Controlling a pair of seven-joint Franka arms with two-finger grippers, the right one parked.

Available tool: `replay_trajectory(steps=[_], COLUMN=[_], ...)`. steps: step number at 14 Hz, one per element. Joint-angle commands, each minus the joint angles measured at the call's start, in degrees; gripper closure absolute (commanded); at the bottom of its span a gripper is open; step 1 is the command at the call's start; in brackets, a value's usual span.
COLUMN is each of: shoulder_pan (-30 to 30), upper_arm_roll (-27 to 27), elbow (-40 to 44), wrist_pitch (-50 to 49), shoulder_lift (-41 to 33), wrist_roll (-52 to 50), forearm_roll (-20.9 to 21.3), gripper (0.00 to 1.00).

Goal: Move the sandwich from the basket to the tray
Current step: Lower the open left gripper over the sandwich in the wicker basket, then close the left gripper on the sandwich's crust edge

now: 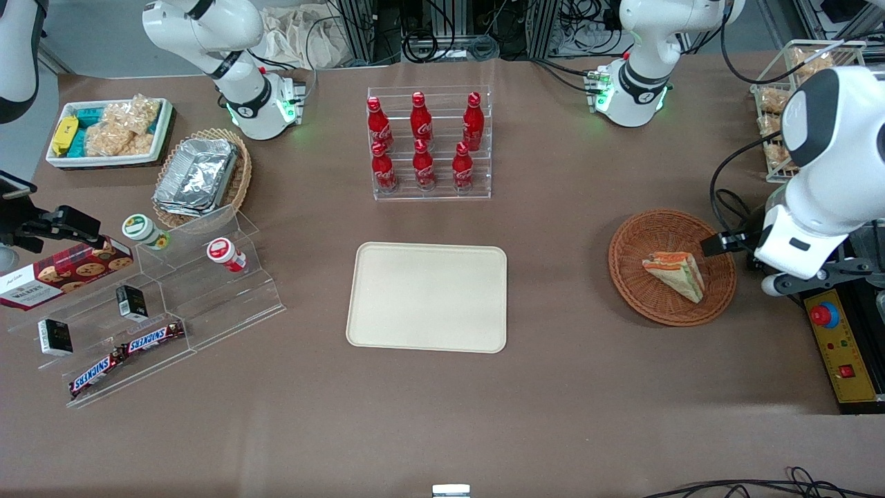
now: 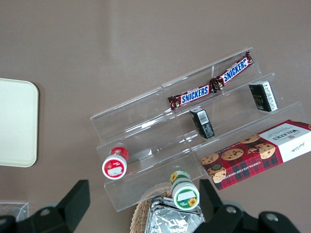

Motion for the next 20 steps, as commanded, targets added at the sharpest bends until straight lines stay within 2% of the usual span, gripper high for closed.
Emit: replay_trajectory(steps=[1,3,5,8,13,20], shoulder_pan=[-0.5,-0.4,-0.1,1.1,5.2,7.0], upper_arm_roll=[-0.1,0.0,0.0,0.5,0.6,0.6], elbow=[-4.2,-9.7,-12.0,-15.6,-24.7,-29.0], wrist_pitch=[3.1,9.4,11.3,16.9,28.7,34.6], shoulder_lift=[0.8,-0.2,0.1,1.4,2.0,4.8], wrist_roll=[-13.0,-20.8,-29.6,-36.2,-37.2,-37.2], forearm_roll=[-0.5,-0.4,-0.4,-0.6,-0.6,-0.6], gripper=[0.0,0.01,0.01,0.01,0.01,0.01])
